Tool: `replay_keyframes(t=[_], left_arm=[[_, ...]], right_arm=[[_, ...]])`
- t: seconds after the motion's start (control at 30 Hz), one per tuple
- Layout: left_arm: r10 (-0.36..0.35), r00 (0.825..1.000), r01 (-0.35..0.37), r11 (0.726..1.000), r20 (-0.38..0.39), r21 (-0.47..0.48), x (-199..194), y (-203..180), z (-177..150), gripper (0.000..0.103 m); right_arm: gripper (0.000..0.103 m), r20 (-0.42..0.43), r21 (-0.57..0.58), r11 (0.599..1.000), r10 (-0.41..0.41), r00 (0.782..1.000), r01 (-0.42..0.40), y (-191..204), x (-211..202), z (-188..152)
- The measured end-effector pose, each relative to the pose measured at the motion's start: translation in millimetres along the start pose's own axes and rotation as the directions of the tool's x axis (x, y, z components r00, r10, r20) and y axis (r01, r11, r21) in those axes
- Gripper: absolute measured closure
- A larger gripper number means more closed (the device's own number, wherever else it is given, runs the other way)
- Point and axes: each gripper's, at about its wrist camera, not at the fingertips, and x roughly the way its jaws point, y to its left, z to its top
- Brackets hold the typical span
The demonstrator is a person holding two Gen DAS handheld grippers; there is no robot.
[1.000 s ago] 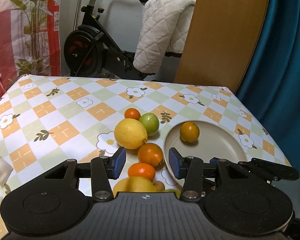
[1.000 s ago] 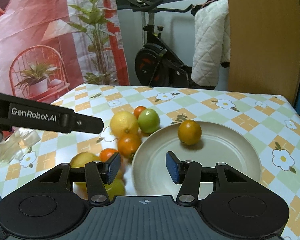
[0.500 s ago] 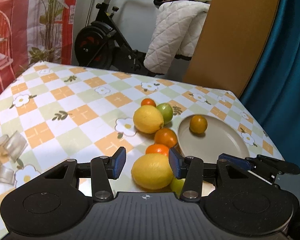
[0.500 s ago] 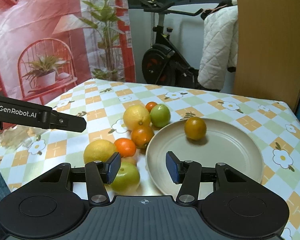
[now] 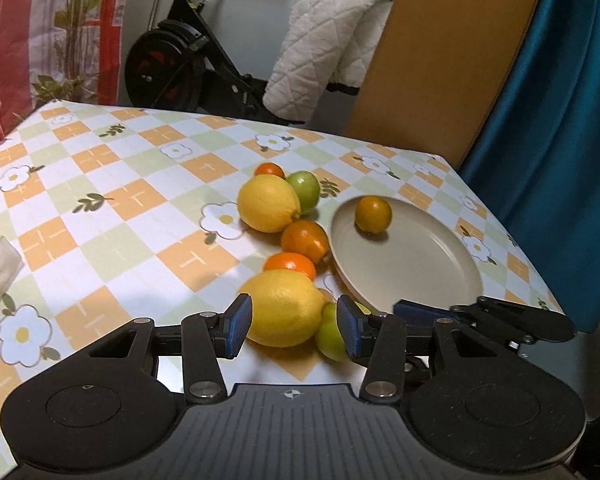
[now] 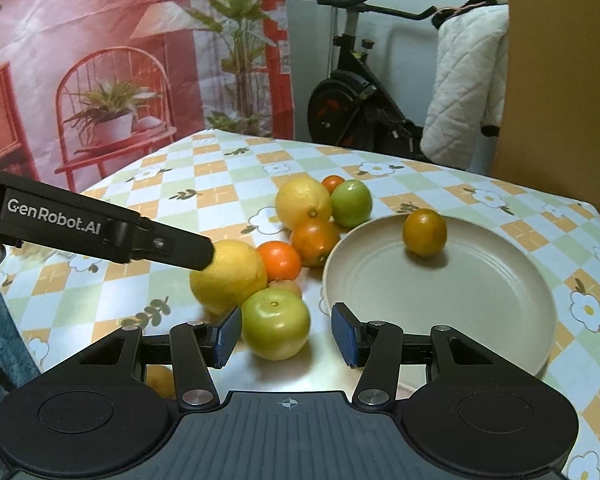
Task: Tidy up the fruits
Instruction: 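Close the left gripper around the green apple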
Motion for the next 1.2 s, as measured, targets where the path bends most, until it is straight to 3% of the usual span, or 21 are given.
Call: replay_keyframes(t=[0.33,1.2], left_arm=[[-0.067,0.995,0.064,0.997,-0.076,-0.034,13.7,-0.5,-8.2,0.054],[-0.101,0.985,0.099,0.995,-0.143,-0.021,36.9,-11.9,-13.8,0.055]], right_arm=[[0.057,-0.012,-0.005,1.0,0.03,0.999,-0.03,-1.1,11.2,-5.5],[0.061,-0.034,-0.038,0.996,0.08,0.996,-0.082,3.5,18.1,-12.5]])
